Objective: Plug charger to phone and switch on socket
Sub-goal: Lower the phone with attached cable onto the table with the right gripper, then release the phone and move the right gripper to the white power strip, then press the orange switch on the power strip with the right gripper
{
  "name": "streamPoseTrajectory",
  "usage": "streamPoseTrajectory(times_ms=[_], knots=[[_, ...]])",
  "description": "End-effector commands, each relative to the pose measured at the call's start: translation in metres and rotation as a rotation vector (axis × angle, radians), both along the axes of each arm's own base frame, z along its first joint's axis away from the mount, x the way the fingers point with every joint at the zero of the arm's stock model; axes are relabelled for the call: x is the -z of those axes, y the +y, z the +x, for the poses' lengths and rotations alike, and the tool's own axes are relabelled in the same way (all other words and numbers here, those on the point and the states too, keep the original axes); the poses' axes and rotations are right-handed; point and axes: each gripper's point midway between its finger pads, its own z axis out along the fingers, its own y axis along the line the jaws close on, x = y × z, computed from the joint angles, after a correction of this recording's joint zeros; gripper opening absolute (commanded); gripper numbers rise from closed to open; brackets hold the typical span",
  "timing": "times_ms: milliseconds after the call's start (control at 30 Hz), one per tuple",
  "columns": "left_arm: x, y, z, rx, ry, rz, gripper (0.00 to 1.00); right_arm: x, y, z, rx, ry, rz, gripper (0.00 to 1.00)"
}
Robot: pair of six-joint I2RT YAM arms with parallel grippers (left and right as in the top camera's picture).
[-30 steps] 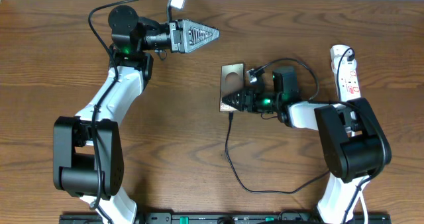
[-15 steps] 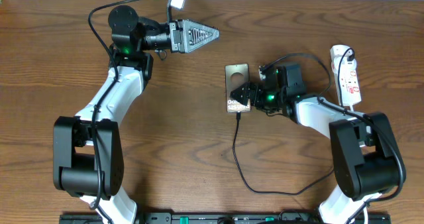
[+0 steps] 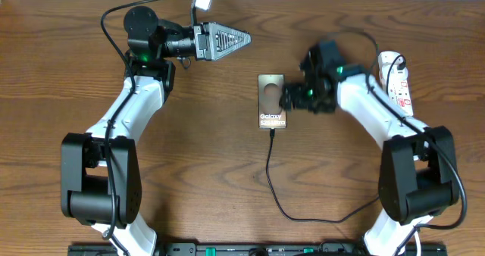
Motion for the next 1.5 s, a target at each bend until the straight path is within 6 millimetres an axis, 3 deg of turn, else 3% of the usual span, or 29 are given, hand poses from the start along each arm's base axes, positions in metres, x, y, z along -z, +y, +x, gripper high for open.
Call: streamPoseTrajectory(times_ms=[0, 133, 300, 500, 733, 900, 1067, 1467], knots=[[-0.009, 0.001, -0.005, 0.012, -0.046, 0.001, 0.96, -0.065, -0.011, 0.041, -0.089, -0.188, -0.128, 0.98], [-0.009, 0.001, -0.005, 0.012, -0.046, 0.001, 0.96, -0.108, -0.041, 0.060, -0.052, -0.269, -0.244, 0.99], [-0.009, 0.001, -0.005, 0.012, -0.046, 0.001, 0.96, -0.148, -0.095, 0.084, 0.042, -0.362, -0.366, 0.99], [-0.009, 0.001, -0.005, 0.012, -0.046, 0.001, 0.96, -0.161, -0.166, 0.101, 0.132, -0.411, -0.426, 0.99], [-0.009, 0.001, -0.005, 0.012, -0.046, 0.001, 0.96, -0.165, -0.246, 0.105, 0.300, -0.434, -0.458, 0.99], [-0.009, 0.001, -0.005, 0.012, -0.046, 0.001, 0.96, -0.153, -0.293, 0.092, 0.387, -0.381, -0.478, 0.99], [-0.009, 0.001, -0.005, 0.012, -0.046, 0.001, 0.96, -0.125, -0.332, 0.074, 0.451, -0.290, -0.467, 0.99], [-0.009, 0.001, -0.005, 0.012, -0.046, 0.001, 0.96, -0.022, -0.368, 0.046, 0.504, -0.058, -0.354, 0.99]])
